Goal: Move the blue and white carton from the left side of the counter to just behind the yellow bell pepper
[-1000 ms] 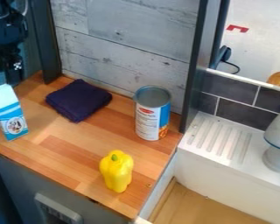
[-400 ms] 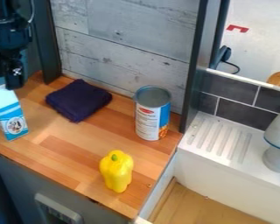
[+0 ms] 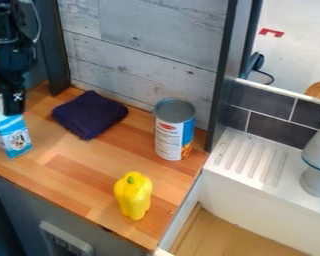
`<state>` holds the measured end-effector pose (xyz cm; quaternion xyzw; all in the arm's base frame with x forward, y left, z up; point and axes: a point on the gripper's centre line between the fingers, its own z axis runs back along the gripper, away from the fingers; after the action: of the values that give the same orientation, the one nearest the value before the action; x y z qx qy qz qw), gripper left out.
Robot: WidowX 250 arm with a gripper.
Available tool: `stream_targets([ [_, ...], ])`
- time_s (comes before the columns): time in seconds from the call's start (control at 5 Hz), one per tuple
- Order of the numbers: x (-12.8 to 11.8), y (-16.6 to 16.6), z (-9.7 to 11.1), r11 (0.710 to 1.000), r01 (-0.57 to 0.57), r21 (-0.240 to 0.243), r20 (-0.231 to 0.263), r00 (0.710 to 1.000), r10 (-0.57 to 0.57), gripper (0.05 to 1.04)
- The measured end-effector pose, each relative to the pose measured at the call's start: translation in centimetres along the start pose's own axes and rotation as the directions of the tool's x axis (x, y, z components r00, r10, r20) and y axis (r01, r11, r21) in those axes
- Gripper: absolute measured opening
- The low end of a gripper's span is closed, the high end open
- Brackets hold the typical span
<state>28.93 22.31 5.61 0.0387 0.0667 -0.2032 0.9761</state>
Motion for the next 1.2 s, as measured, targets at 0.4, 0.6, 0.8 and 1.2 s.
stream_targets([
  [0.4, -0.4, -0.7, -1.1, 1.000, 0.025, -0.017, -0.023, 0.999, -0.025, 0.967],
  [0.6, -0.4, -0.7, -1.2, 0.999, 0.034, -0.018, -0.022, 0.999, -0.034, 0.835],
  [0.8, -0.4, -0.7, -1.0, 0.999, 0.035, -0.006, -0.014, 0.999, -0.036, 0.833],
  [1.2, 2.1, -4.3, 3.6, 0.980, 0.153, 0.129, 0.136, 0.976, -0.170, 0.833],
])
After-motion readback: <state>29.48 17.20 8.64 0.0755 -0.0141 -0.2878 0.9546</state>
